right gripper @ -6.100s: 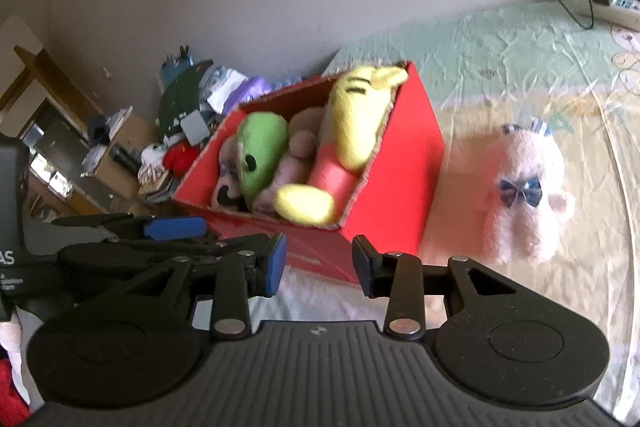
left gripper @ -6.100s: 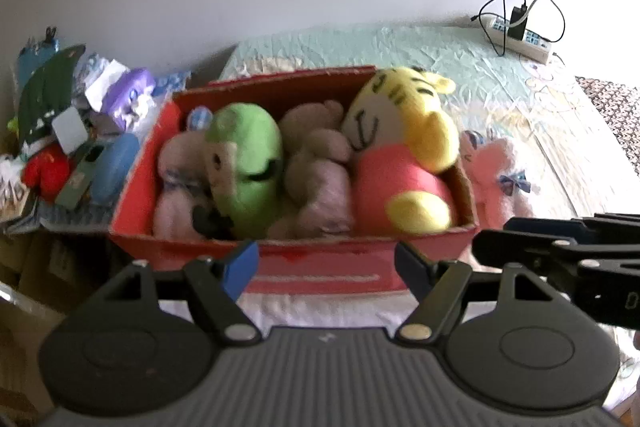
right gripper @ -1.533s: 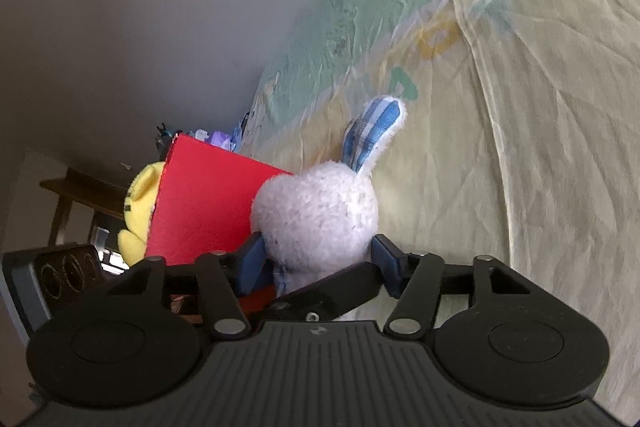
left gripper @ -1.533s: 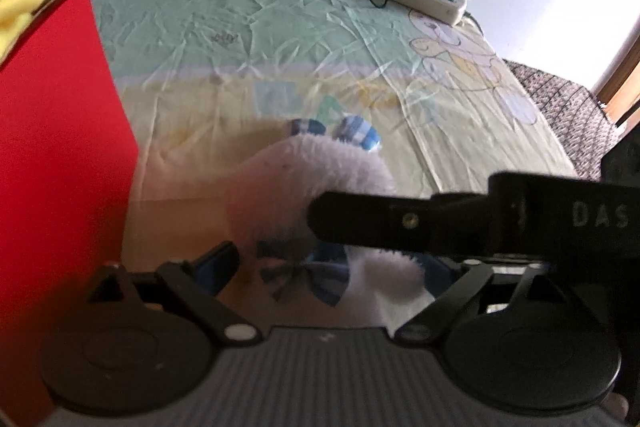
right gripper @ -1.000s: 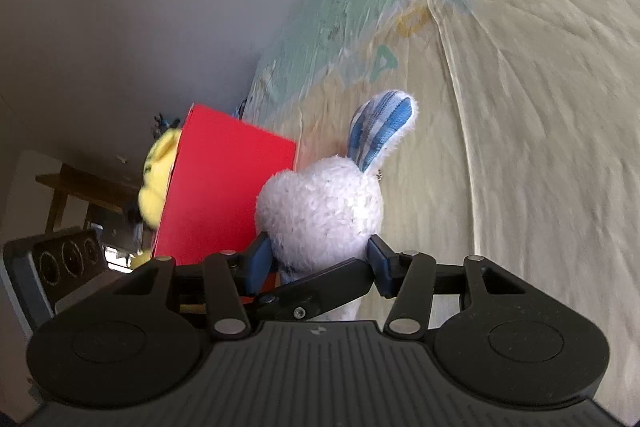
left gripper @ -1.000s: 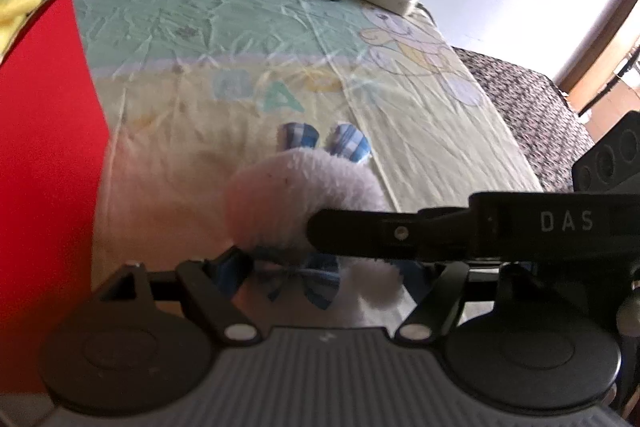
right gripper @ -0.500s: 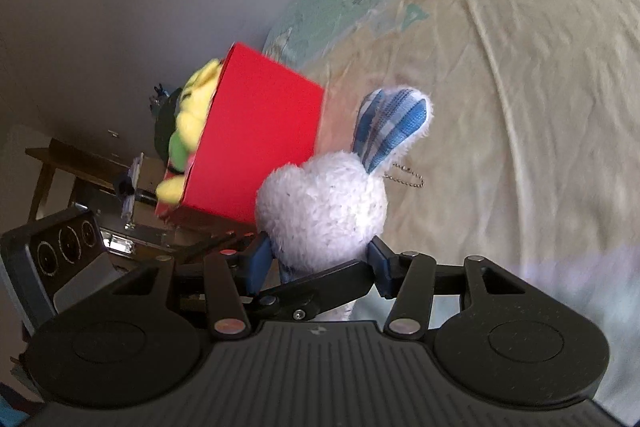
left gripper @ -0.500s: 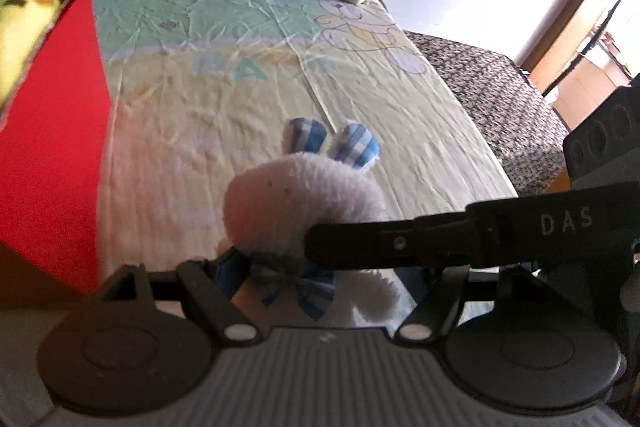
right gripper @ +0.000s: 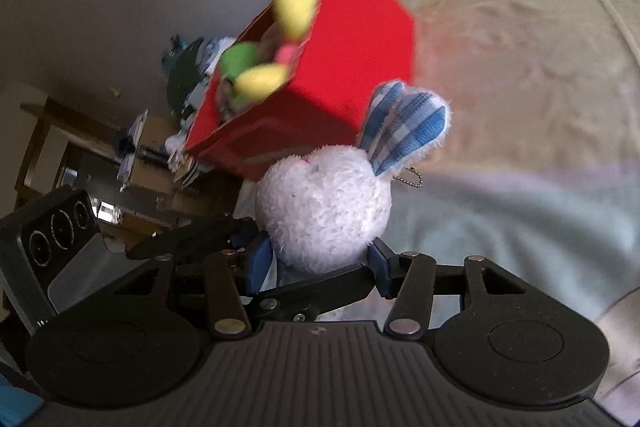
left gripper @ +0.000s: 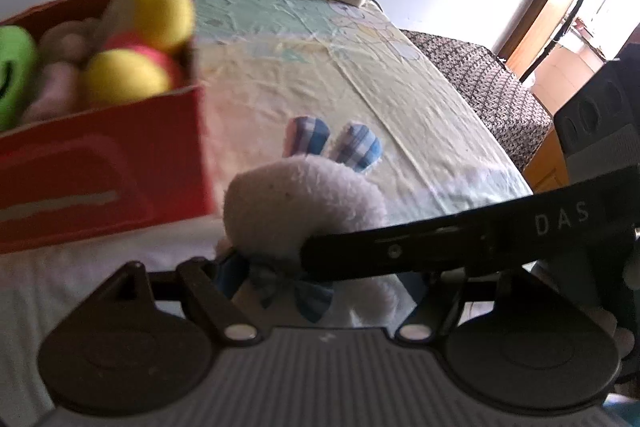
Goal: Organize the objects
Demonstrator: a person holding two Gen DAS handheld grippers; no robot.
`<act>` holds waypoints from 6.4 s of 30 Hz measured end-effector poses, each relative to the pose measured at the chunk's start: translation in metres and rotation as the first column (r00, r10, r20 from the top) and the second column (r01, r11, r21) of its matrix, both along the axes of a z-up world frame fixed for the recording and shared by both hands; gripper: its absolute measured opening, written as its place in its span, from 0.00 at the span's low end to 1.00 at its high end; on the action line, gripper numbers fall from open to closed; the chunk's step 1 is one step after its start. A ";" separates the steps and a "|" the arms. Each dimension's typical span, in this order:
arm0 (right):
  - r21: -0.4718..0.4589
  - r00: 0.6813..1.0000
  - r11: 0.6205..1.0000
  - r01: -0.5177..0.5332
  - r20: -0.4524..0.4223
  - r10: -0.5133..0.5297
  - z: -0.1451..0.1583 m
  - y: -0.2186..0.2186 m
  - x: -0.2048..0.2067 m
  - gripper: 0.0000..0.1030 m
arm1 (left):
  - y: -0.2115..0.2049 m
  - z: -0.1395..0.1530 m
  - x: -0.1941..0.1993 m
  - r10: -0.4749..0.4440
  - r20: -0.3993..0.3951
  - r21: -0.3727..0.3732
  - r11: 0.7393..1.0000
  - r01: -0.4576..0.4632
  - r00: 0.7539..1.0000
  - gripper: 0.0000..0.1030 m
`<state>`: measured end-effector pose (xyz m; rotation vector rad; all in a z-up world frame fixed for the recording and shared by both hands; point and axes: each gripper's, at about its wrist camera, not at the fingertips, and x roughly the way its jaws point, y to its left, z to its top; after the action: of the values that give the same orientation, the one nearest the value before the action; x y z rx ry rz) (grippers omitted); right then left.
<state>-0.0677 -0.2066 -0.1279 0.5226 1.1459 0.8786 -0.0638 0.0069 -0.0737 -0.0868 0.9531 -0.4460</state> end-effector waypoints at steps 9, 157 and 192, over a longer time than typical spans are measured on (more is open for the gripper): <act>0.004 0.990 0.991 -0.137 0.034 0.137 0.014 0.063 -0.020 0.53 | 0.060 0.015 -0.041 0.071 0.042 0.017 0.997 -0.072 0.997 0.72; -0.350 0.895 0.904 0.244 0.440 -0.071 0.081 0.128 0.044 0.37 | 0.120 0.078 0.059 0.501 0.147 0.379 0.768 -0.517 0.853 0.90; -0.443 0.835 0.756 0.482 0.492 -0.244 0.109 0.165 0.022 0.72 | 0.171 0.093 0.078 0.418 0.113 0.359 0.829 -0.429 0.902 0.99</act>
<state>-0.0456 -0.0420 -0.0185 0.0616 0.8082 0.2473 0.0144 0.1777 0.0196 0.0583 0.9423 0.1539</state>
